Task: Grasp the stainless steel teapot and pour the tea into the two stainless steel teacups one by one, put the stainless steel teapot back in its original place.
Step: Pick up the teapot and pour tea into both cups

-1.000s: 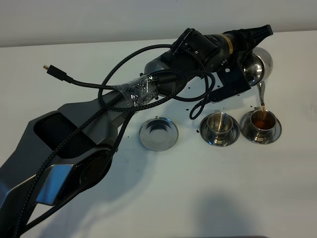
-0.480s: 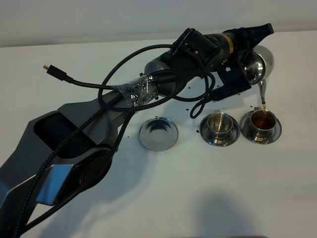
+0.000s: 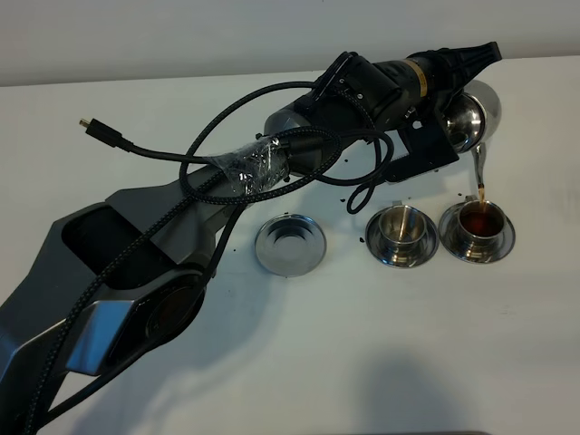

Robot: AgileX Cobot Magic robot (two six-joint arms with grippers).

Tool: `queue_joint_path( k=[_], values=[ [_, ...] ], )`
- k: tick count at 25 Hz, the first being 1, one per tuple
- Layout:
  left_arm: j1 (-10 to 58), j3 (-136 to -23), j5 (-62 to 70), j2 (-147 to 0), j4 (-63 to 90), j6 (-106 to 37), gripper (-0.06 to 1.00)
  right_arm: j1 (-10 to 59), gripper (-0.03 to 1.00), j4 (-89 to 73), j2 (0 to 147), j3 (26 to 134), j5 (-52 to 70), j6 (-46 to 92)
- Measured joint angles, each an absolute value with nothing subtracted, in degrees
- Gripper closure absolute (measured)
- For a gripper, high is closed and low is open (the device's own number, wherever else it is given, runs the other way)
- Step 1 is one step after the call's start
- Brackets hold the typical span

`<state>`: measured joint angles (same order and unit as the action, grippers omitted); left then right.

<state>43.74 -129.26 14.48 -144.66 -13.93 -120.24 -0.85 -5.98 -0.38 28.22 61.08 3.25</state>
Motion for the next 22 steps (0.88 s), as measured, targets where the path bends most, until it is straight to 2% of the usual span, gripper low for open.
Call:
queue_joint_path(
  k=[22],
  values=[
    [42.30,-129.26,22.72,-144.66,-6.56,-116.62,0.72,-0.85,0.76,-5.98,-0.38,28.22,61.08,3.24]
  ],
)
